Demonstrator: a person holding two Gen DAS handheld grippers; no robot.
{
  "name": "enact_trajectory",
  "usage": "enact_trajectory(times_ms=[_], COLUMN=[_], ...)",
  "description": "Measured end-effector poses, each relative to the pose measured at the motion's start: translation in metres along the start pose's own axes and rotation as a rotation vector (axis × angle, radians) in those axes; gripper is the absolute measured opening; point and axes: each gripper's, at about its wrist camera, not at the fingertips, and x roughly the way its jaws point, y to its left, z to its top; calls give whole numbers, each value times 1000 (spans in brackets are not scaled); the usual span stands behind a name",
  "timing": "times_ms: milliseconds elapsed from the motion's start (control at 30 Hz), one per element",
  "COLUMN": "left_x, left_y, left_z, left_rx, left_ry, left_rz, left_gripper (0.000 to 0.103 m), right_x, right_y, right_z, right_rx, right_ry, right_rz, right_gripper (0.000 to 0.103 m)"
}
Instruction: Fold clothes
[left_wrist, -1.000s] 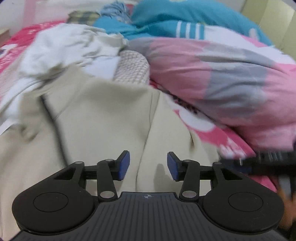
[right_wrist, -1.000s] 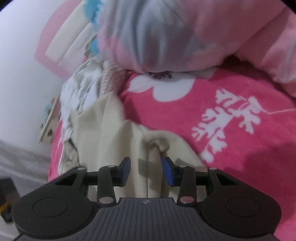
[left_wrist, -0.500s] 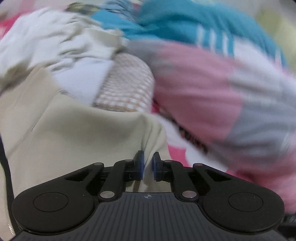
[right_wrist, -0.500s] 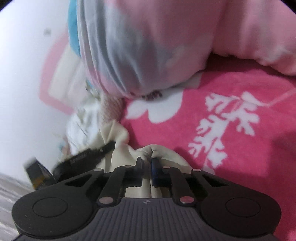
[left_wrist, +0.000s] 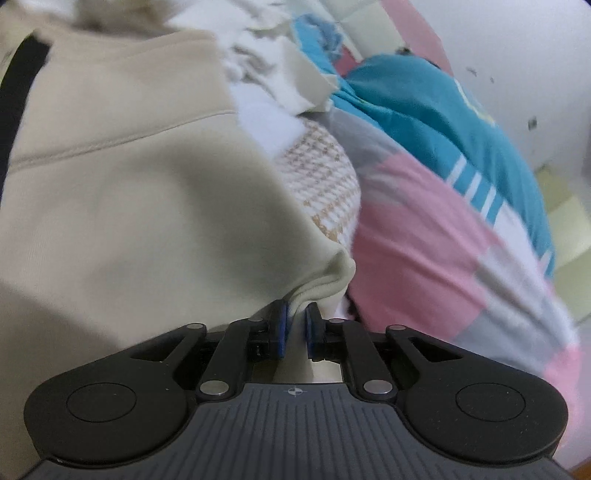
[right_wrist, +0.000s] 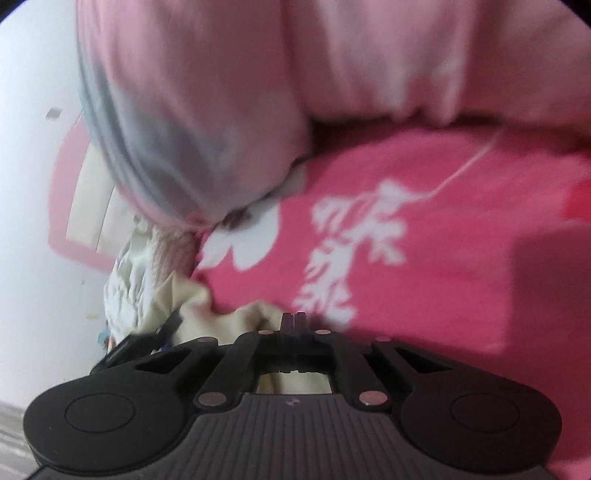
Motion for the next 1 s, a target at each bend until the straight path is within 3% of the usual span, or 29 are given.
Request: enact_trajectory(times_ms=[100,167,233,333,433,500,633,767,900,1000], left_x=[-8,-6,7,33,37,26,-35,-99,-179,-229], left_y=[-10,-24,-38,-39,-20,-8,-9,-11,-28,-35], left_z=[6,8,8,11,21,25,32,39,1,-51], left_rx=[29,107,185,205,42,-65,-63,-46,166,314], left_ry=[-5,13,24,41,48,46,24,0,35,60], left_rz=[-16,-13,23,101,62,-2,-27,-47,89,213], left_gripper=[24,25,25,25,24,25,41,44,45,45], right_x=[-8,-9,-1,20,44,46,43,30,-1,-20], right_y=[22,39,57,65,52,49,49,56,77,99], right_z=[1,0,-6,-21,-30,-30,-28,-30,-41,-68], right_rx=[-136,-234,-328,-439,-428,-403,-406,-425,-559,-709], right_ry=[-45,-55,-27,54,105,114,111,91,95,181], right_rz=[38,72,112,123,50,62,82,109,183,241], right_gripper=[2,3,3,3,0,0,1,4,6,6])
